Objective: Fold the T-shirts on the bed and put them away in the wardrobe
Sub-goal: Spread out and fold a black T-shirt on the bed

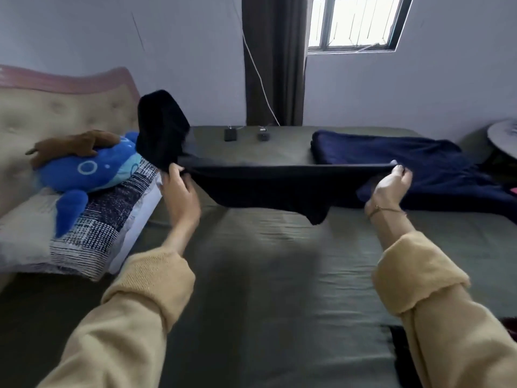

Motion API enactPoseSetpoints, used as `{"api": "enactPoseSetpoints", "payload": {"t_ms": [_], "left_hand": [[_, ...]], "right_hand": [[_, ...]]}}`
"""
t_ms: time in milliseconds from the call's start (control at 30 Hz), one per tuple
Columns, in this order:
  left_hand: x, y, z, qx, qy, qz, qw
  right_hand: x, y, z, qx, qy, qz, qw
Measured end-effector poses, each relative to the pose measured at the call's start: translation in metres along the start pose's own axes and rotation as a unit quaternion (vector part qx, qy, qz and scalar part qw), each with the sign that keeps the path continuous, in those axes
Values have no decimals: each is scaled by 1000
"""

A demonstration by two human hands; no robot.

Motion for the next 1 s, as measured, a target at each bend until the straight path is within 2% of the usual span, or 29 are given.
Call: {"api": "enactPoseSetpoints", "payload": {"t_ms": [67, 200, 267, 333, 367, 433, 467, 567, 700, 733, 800, 1000], "left_hand": [[-42, 47, 10, -46, -58, -56, 996], [-117, 140, 18, -144, -133, -151, 969], [-148, 182, 13, -190, -183, -178, 948], [-175, 220, 11, -254, -270, -170, 913], [-190, 247, 5, -291, -317, -155, 889], [-201, 272, -1, -330, -401, -101, 849], [-205, 291, -9, -357, -461, -64, 810], [-203, 325, -22, -413, -585, 83, 694], [-206, 355, -25, -458, -637, 269, 559], [-205, 360, -24, -471, -629, 296, 543], [-201, 368, -26, -493, -606, 316, 538], [-206, 390, -45, -536, -591, 268, 539]], "right_hand": [[50, 5, -35, 40, 86, 45, 994], [157, 30, -122, 126, 146, 241, 951], [195, 47, -165, 158, 175, 283, 930], [222, 58, -207, 150, 289, 290, 900], [236, 72, -233, 136, 328, 302, 885], [238, 86, -246, 45, 375, 300, 876], [237, 103, -259, 9, 423, 295, 857], [218, 134, -285, -33, 594, 245, 766], [211, 166, -300, -152, 744, 189, 623], [210, 172, -306, -166, 766, 183, 594], [208, 176, -315, -175, 801, 164, 548], [203, 186, -334, -189, 854, 120, 470]]}}
Point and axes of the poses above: each hand's wrist, its own y-axis away from the middle knuckle, its own z-axis out of the palm, x = y × z, the point moved 6 cm from there along -y, towards the middle knuckle, and after that the axes turned 2 degrees about -y, right-handed, at the moved point
